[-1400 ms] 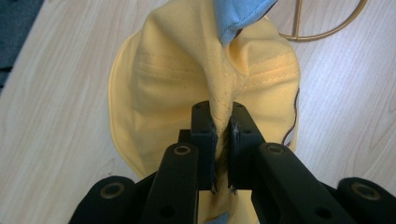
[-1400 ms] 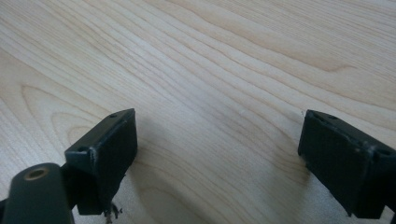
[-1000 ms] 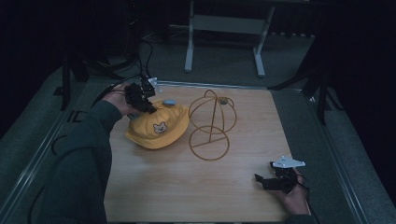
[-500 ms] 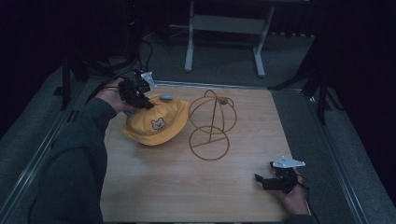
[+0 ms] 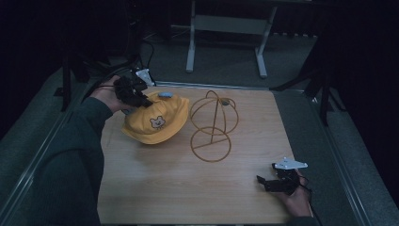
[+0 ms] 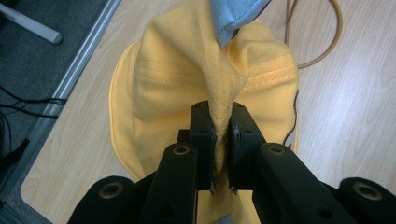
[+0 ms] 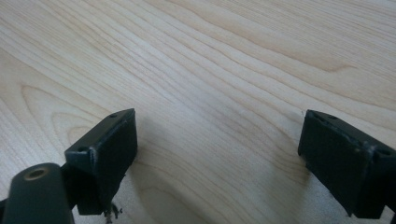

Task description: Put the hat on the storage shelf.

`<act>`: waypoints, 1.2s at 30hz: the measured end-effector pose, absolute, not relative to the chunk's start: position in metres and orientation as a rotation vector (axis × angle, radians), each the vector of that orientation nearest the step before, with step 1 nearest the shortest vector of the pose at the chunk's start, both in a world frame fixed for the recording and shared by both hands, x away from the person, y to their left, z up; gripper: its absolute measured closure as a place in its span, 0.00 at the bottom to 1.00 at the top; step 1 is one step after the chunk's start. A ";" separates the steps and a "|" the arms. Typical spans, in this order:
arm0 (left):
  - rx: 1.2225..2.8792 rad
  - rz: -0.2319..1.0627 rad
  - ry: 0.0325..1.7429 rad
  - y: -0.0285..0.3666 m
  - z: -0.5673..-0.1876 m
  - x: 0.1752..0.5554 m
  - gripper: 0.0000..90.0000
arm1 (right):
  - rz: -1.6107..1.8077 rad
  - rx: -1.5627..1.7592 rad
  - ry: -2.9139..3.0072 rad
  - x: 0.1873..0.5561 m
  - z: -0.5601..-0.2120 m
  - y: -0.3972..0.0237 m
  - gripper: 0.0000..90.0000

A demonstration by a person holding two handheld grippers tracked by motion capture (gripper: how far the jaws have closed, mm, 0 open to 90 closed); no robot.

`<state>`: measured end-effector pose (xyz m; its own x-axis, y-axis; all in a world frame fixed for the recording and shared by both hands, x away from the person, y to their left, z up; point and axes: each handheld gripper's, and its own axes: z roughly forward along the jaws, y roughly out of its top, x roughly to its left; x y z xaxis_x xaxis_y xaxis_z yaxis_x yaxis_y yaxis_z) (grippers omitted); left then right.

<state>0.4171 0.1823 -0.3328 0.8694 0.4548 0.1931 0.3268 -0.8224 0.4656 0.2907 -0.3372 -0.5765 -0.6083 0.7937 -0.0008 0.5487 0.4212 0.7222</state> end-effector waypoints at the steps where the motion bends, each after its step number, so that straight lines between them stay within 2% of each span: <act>1: 2.612 0.421 0.573 0.183 -0.332 0.417 0.92 | 0.998 1.154 2.338 0.291 -0.576 -0.337 0.13; 36: 2.431 0.508 0.578 0.209 -0.300 0.397 0.92 | 0.997 1.155 2.339 0.291 -0.576 -0.337 0.13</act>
